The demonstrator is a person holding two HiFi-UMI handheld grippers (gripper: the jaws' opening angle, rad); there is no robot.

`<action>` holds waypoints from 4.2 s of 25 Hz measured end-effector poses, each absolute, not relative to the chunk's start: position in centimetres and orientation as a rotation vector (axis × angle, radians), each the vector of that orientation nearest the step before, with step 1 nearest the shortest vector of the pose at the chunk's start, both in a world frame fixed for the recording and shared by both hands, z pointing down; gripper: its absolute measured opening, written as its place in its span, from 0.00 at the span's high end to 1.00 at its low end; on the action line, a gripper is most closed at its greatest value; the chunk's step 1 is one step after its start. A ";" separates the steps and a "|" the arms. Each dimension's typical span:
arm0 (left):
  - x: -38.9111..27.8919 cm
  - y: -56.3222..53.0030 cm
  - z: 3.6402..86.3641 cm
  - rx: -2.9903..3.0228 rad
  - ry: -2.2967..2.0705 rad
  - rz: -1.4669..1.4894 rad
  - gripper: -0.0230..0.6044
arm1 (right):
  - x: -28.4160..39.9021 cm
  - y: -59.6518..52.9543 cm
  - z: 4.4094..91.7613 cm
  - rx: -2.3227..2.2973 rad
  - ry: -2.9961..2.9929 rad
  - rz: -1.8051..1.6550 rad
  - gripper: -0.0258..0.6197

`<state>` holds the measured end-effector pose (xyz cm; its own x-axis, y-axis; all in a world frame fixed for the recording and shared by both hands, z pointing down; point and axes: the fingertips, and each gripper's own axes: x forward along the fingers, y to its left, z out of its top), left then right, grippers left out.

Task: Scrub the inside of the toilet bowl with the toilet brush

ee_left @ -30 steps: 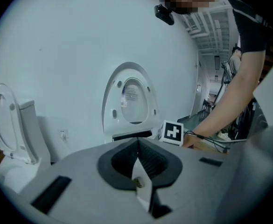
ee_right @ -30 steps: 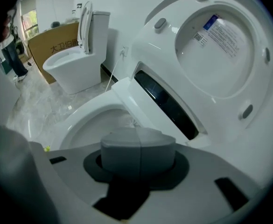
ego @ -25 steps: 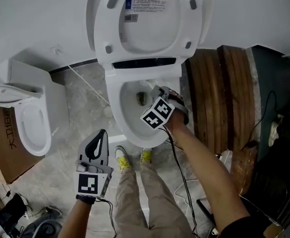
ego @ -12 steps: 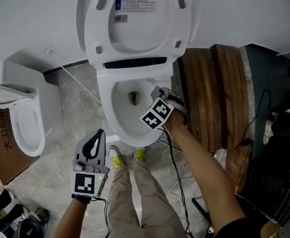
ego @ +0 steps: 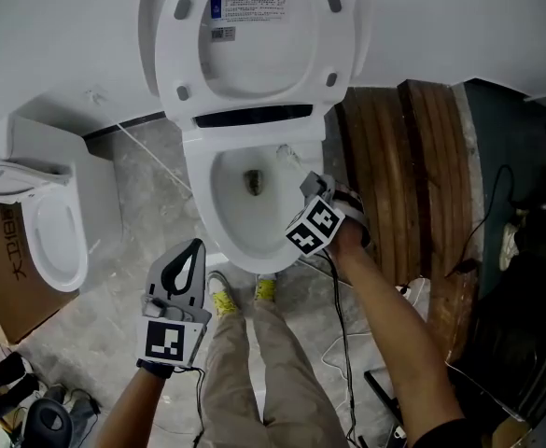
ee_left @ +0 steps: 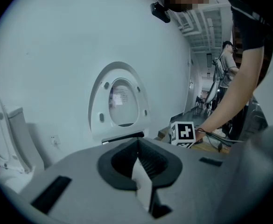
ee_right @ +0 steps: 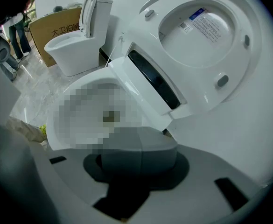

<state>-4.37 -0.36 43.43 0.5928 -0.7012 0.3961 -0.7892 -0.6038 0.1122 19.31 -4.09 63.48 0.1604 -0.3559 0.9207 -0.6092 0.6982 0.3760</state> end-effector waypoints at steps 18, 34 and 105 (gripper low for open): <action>0.0 1.3 42.0 2.639 -1.131 0.463 0.95 | 20.4 1.9 63.2 0.784 -1.442 0.236 0.73; -1.9 0.5 42.8 2.571 -1.181 0.438 0.95 | 19.5 6.4 63.2 0.701 -1.419 0.215 0.73; -9.9 5.2 46.5 2.362 -1.325 0.420 0.95 | 2.2 11.6 61.8 0.596 -1.647 0.344 0.73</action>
